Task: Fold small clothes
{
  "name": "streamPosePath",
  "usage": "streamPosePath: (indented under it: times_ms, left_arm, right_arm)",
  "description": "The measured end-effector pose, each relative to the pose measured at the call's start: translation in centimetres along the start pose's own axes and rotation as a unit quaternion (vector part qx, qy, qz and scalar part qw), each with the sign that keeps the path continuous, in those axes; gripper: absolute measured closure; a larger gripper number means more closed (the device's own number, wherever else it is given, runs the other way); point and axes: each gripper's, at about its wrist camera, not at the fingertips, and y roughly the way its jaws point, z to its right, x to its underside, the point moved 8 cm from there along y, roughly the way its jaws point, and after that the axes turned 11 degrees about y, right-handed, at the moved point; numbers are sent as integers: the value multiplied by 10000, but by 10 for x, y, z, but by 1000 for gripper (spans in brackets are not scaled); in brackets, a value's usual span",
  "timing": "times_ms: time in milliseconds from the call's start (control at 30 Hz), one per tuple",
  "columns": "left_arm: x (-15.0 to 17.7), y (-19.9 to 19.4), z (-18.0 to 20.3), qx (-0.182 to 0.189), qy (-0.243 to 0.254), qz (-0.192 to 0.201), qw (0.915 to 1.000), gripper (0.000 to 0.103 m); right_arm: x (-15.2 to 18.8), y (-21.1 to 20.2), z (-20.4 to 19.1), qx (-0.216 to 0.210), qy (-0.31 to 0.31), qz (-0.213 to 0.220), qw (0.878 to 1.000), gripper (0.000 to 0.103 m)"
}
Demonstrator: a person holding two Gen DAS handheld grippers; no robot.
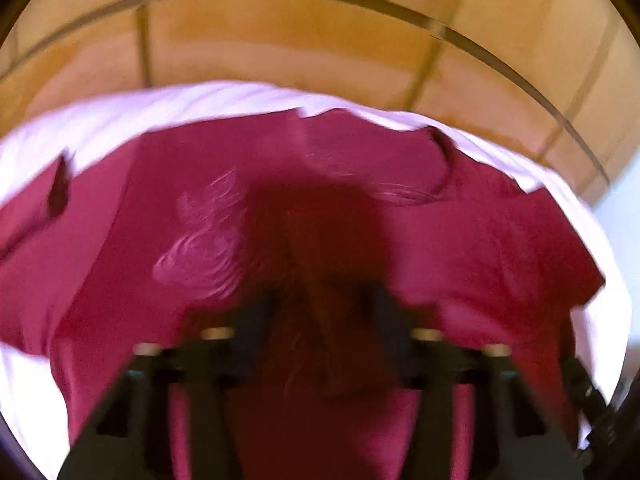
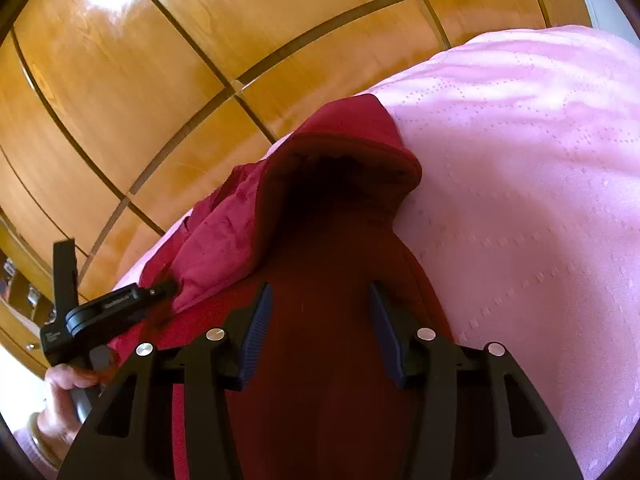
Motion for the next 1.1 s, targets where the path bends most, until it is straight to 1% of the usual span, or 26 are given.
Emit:
streamPosePath:
  times_ms: [33,67,100,167,233,300,333,400,467,500,533,567,600,633,667,700,767,833,933,967,1067,1100]
  left_arm:
    - [-3,-2,5,15,145,-3,9999,97]
    - [-10,-9,10,27,270,98,9996,98]
    - [-20,-20,14,96,334,321,9989,98]
    - [-34,-39,11,120,351,657,9971,98]
    - [-45,-54,-4,39,206,879,9959,98]
    - [-47,-59,-20,-93,96,955,9953,98]
    - [-44,-57,-30,-181,46,898,9958,98]
    - [-30,-43,-45,-275,-58,645,9975,98]
    - [-17,-25,-55,-235,-96,465,9986,97]
    - [-7,-15,-57,-253,-77,376,9989,94]
    - [0,-9,-58,-308,-73,313,9990,91]
    - [7,-2,-59,-298,-102,274,9991,82]
    - [10,0,-59,-203,-132,357,9991,76]
    - [12,-1,-58,-157,-125,439,9988,73]
    - [12,0,-56,-61,-105,493,9987,66]
    - [11,0,-55,-23,-85,517,9986,64]
    - [19,-4,-59,-35,-62,540,9985,64]
    - [19,-3,-59,-16,-75,546,9985,64]
    - [19,-1,-61,-2,-108,549,9984,65]
    - [20,-4,-61,-34,-104,552,9984,67]
    - [20,-4,-64,-140,-149,519,9984,78]
    - [21,-4,-66,-145,-191,501,9985,82]
  right_arm:
    - [0,1,-1,-8,2,3,10000,54]
    - [-1,0,-1,-48,34,7,10000,54]
    - [-2,-1,-1,-96,79,12,9999,55]
    - [-3,-1,1,-164,166,19,9997,55]
    - [-4,0,1,-202,199,22,9996,55]
    - [-3,-1,1,-211,208,26,9996,55]
    - [-3,-1,1,-216,211,29,9995,55]
    - [-3,-1,0,-229,224,33,9995,55]
    - [-3,0,0,-226,224,32,9995,55]
    - [-3,1,-1,-221,222,32,9995,55]
    - [-4,2,-1,-209,211,31,9996,55]
    - [-3,1,-1,-200,205,28,9996,55]
    - [-3,0,-1,-211,209,16,9996,55]
    - [-4,-1,-1,-244,232,0,9994,55]
    - [-6,-4,-2,-301,298,-13,9991,55]
    - [-8,-7,-3,-353,356,-26,9987,55]
    - [-16,-9,-7,-489,439,-73,9978,55]
    - [-23,-5,-12,-604,488,-141,9969,55]
    - [-38,15,-18,-901,910,-409,9909,55]
    - [-45,25,-17,-911,1085,-434,9890,55]
    - [-60,42,-1,-631,1361,-355,9880,55]
    - [-65,43,3,-574,1392,-245,9883,62]
